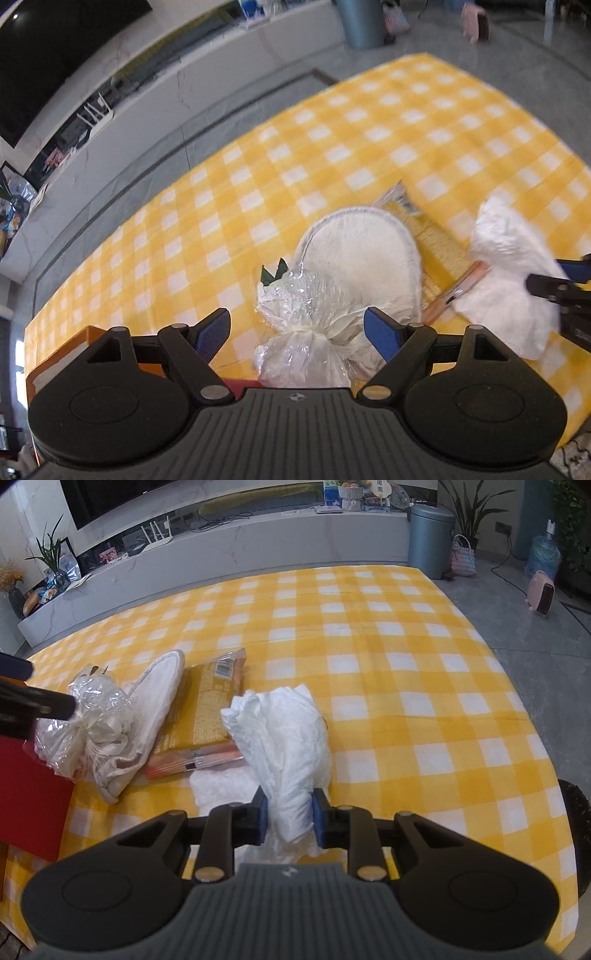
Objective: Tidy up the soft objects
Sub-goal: 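Grasp the plastic-wrapped bundle with the left tool while the right tool holds the cloth, then carry the bundle and the white cloth to the white box with both tools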
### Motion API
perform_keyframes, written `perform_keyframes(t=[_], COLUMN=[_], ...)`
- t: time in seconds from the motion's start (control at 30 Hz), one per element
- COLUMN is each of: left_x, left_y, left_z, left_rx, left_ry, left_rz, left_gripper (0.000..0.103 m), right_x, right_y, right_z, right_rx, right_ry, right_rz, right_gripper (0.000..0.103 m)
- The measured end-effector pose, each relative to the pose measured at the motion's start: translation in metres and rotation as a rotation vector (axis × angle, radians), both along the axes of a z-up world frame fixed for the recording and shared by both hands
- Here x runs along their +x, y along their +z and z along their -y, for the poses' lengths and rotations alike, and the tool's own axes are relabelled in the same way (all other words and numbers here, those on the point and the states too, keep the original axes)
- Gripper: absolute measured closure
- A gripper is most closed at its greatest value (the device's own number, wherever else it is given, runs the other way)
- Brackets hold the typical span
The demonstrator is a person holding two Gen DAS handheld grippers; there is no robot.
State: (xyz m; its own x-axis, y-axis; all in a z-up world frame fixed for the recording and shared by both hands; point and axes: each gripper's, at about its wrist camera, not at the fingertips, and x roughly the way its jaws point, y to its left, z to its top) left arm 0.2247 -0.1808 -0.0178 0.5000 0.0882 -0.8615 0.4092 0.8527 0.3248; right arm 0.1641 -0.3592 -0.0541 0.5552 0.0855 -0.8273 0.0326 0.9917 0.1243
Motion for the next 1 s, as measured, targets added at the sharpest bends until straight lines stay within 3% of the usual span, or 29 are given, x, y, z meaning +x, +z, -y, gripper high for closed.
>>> perform_keyframes(t=[0.17, 0.33, 0.53, 0.67, 0.77, 1.0], left_x=[0.016, 0.028, 0.021, 0.017, 0.007, -0.024], left_y=[-0.026, -0.047, -0.047, -0.035, -0.026, 0.019], left_z=[0.007, 0.003, 0.002, -0.001, 0.0, -0.018], left_rx=[0.086, 0.088, 0.083, 0.028, 0.008, -0.21], left_ry=[0.031, 0.058, 0.026, 0.037, -0.022, -0.059], left_rz=[-0.041, -0.117, -0.084, -0.077, -0.044, 0.046], left_gripper=[0.009, 0.028, 0.038, 0.039, 0.039, 0.039], right_x=[0.0, 0.002, 0.003, 0.003, 0.001, -0.005], right_y=[-0.001, -0.002, -0.002, -0.001, 0.0, 0.007], right_z=[0.003, -0.001, -0.001, -0.003, -0.003, 0.001], right_rx=[0.007, -0.014, -0.012, -0.02, -0.016, 0.001], right_ry=[-0.005, 0.001, -0.002, 0.007, 0.014, -0.005], right_rz=[-0.004, -0.006, -0.006, -0.007, -0.004, 0.025], right_gripper=[0.08, 0.08, 0.08, 0.08, 0.08, 0.08])
